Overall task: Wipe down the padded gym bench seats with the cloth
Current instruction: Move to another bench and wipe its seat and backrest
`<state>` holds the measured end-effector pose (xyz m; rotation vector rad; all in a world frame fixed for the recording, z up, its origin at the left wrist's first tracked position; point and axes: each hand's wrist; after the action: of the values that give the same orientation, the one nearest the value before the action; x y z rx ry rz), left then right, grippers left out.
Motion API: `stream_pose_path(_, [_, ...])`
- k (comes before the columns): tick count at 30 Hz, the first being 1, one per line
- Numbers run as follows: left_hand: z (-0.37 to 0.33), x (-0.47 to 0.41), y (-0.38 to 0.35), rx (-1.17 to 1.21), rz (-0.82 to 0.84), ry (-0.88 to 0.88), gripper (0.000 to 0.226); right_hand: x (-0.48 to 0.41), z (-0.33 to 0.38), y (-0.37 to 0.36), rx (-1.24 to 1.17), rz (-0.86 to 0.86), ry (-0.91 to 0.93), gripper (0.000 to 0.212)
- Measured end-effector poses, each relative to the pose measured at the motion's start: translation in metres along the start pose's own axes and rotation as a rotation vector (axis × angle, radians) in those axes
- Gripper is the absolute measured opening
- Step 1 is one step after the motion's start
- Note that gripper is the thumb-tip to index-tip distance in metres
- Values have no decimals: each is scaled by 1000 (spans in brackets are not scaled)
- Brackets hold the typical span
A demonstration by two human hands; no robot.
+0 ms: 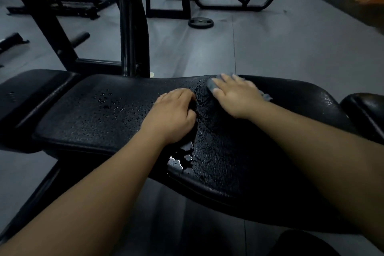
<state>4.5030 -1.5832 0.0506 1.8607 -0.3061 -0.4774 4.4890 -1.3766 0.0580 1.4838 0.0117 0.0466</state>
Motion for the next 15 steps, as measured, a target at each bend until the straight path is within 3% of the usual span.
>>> stream_pose_path(3, [3,-3,-3,-63,-55,79,55,-18,30,-1,8,-6,-2,56])
stream_pose_path(8, [4,-5,-6,-82,-30,126,56,27,8,-1,-34,19,273,54])
stream_pose_path(12, [3,-9,-6,-71,9,126,51,-34,-6,3,36,-5,12,54])
stream_pose_path(15, [4,-9,-7,-67,18,126,50,-33,38,-3,10,-4,57,54])
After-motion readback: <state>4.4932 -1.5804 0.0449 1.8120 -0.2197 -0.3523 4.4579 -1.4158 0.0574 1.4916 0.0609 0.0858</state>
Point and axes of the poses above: each hand's wrist, its own x-axis away from the middle knuckle, its own y-axis out of the back of the hand, z = x × y, and after that the axes turned 3 degrees about y, right-handed
